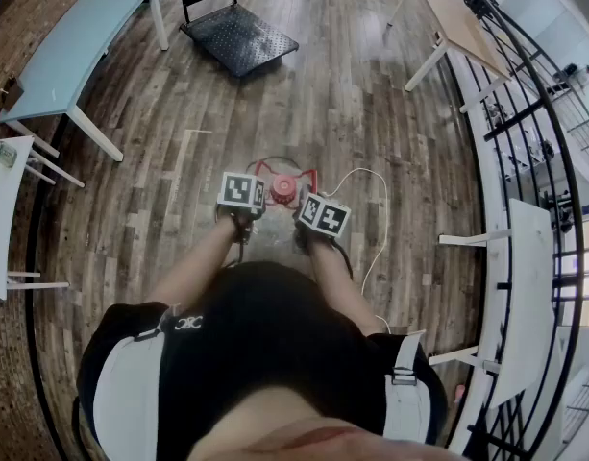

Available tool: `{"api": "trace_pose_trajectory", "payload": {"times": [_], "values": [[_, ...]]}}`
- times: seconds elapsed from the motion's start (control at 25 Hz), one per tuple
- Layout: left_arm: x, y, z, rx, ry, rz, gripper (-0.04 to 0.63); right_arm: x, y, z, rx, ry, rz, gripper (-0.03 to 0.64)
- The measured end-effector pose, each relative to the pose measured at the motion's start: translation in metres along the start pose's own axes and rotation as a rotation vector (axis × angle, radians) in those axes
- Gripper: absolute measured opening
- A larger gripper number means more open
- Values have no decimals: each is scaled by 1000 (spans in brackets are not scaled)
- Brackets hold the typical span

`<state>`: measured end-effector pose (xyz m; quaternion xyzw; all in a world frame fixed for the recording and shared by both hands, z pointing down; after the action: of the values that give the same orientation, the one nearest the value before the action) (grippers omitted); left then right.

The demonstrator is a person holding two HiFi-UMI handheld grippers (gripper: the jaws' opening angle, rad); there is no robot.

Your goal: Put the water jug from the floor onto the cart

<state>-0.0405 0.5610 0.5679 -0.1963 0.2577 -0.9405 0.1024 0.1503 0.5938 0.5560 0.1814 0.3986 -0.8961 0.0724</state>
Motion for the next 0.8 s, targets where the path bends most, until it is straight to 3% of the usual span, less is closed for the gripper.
{"api": "trace_pose_trajectory", "payload": {"times": [0.8], "values": [[44, 8, -9, 10, -48, 12, 3, 43, 2, 20, -45, -37, 79, 17]]}}
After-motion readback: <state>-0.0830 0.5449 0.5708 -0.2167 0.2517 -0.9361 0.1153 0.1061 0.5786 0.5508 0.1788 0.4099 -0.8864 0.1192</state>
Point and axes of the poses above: the fingertips, and each gripper's own axes: z forward along the fingers, x to its left, y out of its top, the point moved 8 cm from there along -z, backward along the fingers, and after that the axes turned 3 degrees about y, right-handed, at the moved point
